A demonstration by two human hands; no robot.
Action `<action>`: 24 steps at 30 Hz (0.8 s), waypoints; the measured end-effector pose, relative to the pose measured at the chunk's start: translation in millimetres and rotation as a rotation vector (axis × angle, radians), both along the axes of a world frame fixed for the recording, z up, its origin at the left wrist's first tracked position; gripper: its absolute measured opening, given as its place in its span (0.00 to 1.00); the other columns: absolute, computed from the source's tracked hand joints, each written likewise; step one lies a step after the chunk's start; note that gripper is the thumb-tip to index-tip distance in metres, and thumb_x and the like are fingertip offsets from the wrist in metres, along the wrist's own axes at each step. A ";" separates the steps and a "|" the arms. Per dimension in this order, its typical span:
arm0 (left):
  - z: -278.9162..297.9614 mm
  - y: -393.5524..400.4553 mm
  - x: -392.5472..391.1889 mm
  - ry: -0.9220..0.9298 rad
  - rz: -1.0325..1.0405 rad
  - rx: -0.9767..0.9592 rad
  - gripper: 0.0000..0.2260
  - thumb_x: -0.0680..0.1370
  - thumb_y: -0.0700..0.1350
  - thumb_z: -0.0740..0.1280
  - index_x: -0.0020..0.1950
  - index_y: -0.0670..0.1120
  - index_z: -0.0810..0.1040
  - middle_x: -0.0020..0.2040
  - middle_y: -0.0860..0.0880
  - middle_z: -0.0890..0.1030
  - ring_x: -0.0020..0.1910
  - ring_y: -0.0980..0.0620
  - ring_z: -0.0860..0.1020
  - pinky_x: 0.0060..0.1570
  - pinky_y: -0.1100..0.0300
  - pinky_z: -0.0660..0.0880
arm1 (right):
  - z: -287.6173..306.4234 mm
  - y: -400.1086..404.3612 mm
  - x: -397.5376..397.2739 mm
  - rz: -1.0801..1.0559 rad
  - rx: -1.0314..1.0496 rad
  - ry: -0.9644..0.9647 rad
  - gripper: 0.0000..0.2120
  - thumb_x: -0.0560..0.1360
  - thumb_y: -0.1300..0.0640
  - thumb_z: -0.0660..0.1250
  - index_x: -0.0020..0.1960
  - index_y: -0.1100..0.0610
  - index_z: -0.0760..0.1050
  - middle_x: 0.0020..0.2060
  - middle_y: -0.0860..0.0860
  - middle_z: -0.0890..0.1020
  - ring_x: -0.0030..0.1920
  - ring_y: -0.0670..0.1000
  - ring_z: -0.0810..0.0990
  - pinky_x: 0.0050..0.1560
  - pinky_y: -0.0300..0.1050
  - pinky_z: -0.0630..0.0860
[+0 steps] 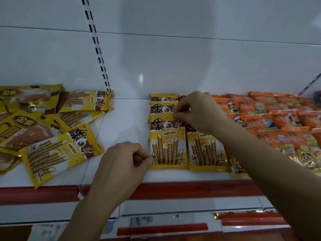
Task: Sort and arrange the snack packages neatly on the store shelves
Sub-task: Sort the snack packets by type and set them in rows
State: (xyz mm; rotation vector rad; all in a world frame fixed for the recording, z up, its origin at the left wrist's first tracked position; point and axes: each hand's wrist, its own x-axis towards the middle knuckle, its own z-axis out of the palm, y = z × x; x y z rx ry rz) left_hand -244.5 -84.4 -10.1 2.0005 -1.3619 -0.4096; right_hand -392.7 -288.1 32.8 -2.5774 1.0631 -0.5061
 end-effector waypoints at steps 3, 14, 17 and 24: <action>-0.8 -1.6 1.1 -0.029 -0.001 -0.009 0.06 0.74 0.51 0.75 0.38 0.55 0.82 0.36 0.55 0.79 0.38 0.58 0.77 0.40 0.56 0.76 | -4.5 -0.5 0.4 -0.024 -0.008 0.003 0.04 0.76 0.52 0.74 0.48 0.50 0.86 0.42 0.45 0.85 0.42 0.46 0.82 0.47 0.49 0.83; 24.5 21.2 46.0 -0.192 0.023 -0.116 0.01 0.75 0.50 0.72 0.45 0.55 0.82 0.38 0.58 0.77 0.38 0.60 0.76 0.35 0.66 0.69 | 8.5 31.5 22.1 -0.035 0.012 -0.215 0.04 0.77 0.49 0.72 0.49 0.48 0.83 0.41 0.42 0.83 0.39 0.39 0.78 0.38 0.31 0.71; 33.1 33.9 80.9 -0.229 0.088 -0.099 0.01 0.76 0.48 0.73 0.45 0.54 0.82 0.39 0.58 0.79 0.38 0.61 0.76 0.35 0.67 0.68 | 10.4 61.5 58.0 0.060 0.069 -0.178 0.05 0.78 0.48 0.70 0.51 0.48 0.82 0.41 0.42 0.83 0.36 0.40 0.79 0.38 0.34 0.71; 32.7 60.7 157.4 -0.415 0.176 0.048 0.11 0.75 0.55 0.72 0.55 0.55 0.80 0.49 0.56 0.76 0.48 0.52 0.77 0.45 0.50 0.79 | -17.8 118.4 130.5 0.069 0.307 0.038 0.17 0.79 0.40 0.66 0.61 0.49 0.80 0.50 0.45 0.84 0.44 0.45 0.80 0.45 0.44 0.78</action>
